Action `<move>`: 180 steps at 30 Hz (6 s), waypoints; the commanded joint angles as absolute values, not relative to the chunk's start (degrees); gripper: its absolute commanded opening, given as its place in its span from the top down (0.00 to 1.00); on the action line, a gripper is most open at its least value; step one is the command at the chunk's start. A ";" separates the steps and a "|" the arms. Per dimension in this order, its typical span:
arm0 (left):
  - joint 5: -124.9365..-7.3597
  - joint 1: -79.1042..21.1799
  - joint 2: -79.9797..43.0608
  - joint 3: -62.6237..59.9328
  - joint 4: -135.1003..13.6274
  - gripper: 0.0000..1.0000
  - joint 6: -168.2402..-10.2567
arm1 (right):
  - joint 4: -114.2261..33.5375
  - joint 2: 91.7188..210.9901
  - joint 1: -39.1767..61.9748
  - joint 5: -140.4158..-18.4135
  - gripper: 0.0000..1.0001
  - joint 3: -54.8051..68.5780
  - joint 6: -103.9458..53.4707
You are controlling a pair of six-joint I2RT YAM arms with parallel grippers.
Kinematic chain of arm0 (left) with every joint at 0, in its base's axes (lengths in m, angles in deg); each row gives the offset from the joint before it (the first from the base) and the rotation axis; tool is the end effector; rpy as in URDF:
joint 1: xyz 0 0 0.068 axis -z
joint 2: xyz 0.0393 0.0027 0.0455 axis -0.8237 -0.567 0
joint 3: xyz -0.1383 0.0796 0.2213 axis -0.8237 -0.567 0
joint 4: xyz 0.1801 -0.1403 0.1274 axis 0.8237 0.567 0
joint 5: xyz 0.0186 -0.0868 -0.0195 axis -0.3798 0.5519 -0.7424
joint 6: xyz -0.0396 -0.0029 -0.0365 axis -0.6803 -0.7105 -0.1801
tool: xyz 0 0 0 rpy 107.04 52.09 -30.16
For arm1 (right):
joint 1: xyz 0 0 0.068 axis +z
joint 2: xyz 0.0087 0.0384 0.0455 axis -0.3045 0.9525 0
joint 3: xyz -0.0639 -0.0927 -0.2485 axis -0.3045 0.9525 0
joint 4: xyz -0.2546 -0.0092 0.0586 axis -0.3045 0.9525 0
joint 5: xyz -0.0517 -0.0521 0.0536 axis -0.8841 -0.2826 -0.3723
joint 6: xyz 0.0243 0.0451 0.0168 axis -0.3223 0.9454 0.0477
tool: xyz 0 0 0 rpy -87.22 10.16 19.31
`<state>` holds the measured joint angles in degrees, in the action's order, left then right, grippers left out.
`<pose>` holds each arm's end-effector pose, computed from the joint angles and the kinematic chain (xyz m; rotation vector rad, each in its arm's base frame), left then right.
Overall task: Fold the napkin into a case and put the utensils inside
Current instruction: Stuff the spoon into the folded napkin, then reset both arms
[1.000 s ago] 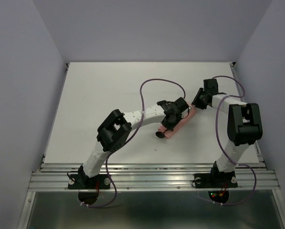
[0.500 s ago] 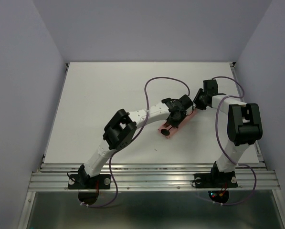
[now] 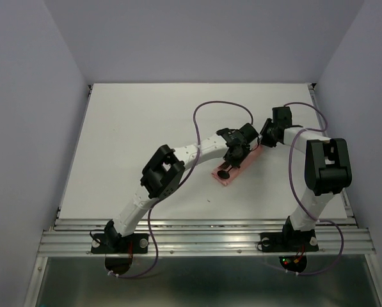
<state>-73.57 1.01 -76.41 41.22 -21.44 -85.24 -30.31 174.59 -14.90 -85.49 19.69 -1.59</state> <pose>0.2836 -0.4289 0.1935 1.0849 2.3720 -0.4414 0.3753 0.0194 0.1655 0.5860 2.4319 0.2786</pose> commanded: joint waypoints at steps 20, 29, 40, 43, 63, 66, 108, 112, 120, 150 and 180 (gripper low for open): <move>-71.51 -0.18 -80.78 51.29 -20.49 1.00 -86.63 | -32.50 174.34 -14.21 -85.21 0.65 20.73 -1.11; -71.33 -0.18 -80.87 51.82 -19.26 0.81 -87.51 | -32.41 174.25 -14.21 -85.21 0.65 20.73 -1.20; -71.25 -0.18 -77.35 49.53 -18.99 0.66 -87.95 | -32.42 174.34 -13.68 -84.86 0.65 20.56 -1.29; -71.16 -0.18 -77.00 48.66 -18.91 0.66 -87.95 | -32.50 174.34 -13.68 -84.95 0.65 20.64 -1.29; -72.30 -0.18 -72.61 41.27 -19.26 0.58 -88.13 | -31.98 175.13 -13.16 -85.03 0.65 19.85 -1.47; -71.95 -0.18 -71.99 40.48 -19.61 0.59 -88.04 | -31.97 175.30 -13.16 -84.86 0.65 19.85 -1.47; -69.40 -0.18 -76.73 42.15 -20.05 0.67 -86.02 | -31.98 175.30 -13.16 -85.21 0.65 20.12 -1.55; -69.14 -0.18 -77.09 42.06 -20.14 0.68 -85.75 | -31.98 175.30 -13.16 -85.21 0.65 20.12 -1.55; -69.22 0.00 -77.96 41.80 -20.14 0.71 -85.23 | -32.06 175.30 -13.16 -85.30 0.65 20.03 -1.55; -69.14 0.09 -82.01 52.26 -18.55 0.87 -84.88 | -31.71 175.39 -13.16 -84.95 0.65 20.12 -1.82; -73.35 0.26 -70.42 49.27 -15.04 0.59 -86.02 | -26.97 161.78 -13.16 -96.89 0.40 15.99 -2.34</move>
